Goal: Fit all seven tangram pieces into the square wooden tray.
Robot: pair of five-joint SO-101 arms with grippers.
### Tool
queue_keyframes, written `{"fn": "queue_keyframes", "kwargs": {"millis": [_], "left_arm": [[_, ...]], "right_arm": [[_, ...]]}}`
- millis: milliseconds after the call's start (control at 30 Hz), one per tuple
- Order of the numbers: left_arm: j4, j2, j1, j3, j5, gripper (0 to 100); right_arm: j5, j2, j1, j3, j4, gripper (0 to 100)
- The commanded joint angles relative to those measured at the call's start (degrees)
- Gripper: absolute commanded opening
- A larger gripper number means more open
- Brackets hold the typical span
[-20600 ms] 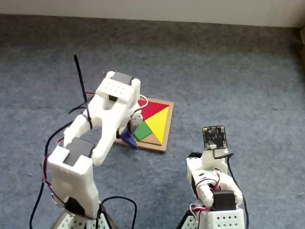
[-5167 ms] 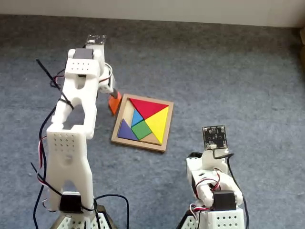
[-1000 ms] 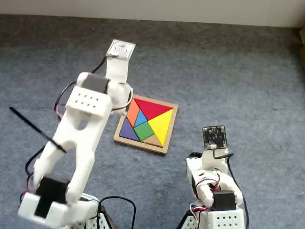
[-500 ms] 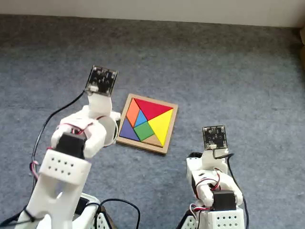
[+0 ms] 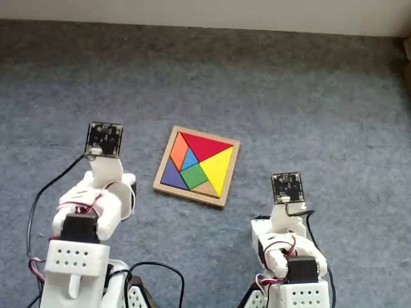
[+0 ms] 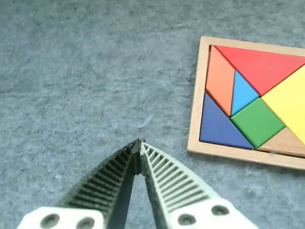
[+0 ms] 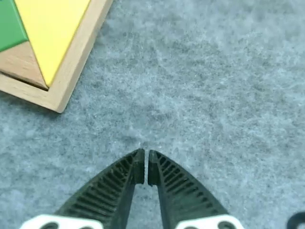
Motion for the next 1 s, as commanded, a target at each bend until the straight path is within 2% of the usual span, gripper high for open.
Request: {"fn": "queue_keyframes", "kwargs": {"millis": [0, 267, 433, 700, 967], "left_arm": [[-1.23, -5.67, -3.03, 5.32, -0.44, 1], [-8.62, -23.78, -4.00, 23.69, -0.44, 1], [-7.82, -35.82, -4.00, 27.47, -0.44, 1], [-6.07, -32.92, -4.00, 27.47, -0.44, 1], [4.22, -33.19, -4.00, 27.47, -0.44, 1]], "right_arm": [[0.00, -0.66, 0.57, 6.11, 0.40, 2.9], [0.00, -0.66, 0.57, 6.11, 0.40, 2.9], [0.00, -0.66, 0.57, 6.11, 0.40, 2.9], [0.00, -0.66, 0.57, 6.11, 0.40, 2.9], [0.00, -0.66, 0.57, 6.11, 0.40, 2.9]]}}
